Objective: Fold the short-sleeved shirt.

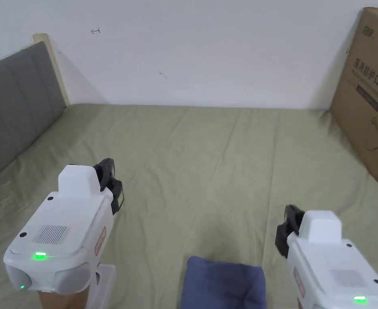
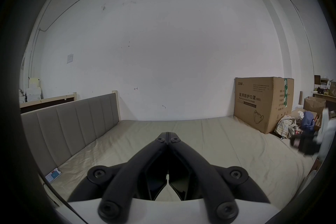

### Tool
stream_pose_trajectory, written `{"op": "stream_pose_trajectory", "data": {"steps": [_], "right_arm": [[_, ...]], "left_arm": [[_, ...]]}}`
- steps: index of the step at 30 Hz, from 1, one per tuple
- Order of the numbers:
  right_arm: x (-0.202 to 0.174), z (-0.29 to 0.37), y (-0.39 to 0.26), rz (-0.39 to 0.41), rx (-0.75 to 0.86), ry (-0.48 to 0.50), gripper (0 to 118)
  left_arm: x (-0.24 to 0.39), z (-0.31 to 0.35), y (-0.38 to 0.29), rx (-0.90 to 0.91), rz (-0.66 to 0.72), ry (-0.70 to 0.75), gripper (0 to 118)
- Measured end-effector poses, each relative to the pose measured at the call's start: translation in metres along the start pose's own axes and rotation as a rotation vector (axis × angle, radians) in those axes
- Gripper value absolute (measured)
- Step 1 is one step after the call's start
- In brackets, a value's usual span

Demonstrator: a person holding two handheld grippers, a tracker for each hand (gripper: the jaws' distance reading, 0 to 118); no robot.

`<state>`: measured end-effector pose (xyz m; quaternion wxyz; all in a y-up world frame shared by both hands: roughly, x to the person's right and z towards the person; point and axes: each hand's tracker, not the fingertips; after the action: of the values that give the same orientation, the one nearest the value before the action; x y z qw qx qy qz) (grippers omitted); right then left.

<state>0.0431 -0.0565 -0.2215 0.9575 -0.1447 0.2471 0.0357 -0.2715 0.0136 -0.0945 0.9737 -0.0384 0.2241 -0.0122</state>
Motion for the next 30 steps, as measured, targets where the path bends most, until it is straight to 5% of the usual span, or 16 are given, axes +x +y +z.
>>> {"op": "stream_pose_trajectory", "data": {"steps": [21,25,27,30], "right_arm": [[-0.051,-0.079,-0.184,0.051,-0.359,0.105,0],[-0.051,-0.077,-0.186,0.069,-0.331,0.110,0],[-0.051,-0.076,-0.188,0.084,-0.321,0.111,0],[-0.052,-0.074,-0.188,0.098,-0.313,0.112,0]], "left_arm": [[-0.013,-0.022,-0.075,-0.287,0.176,-0.103,2],[-0.004,-0.034,-0.106,-0.476,0.313,-0.218,30],[0.005,-0.040,-0.120,-0.588,0.369,-0.264,35],[0.020,-0.055,-0.146,-0.764,0.463,-0.355,76]]}}
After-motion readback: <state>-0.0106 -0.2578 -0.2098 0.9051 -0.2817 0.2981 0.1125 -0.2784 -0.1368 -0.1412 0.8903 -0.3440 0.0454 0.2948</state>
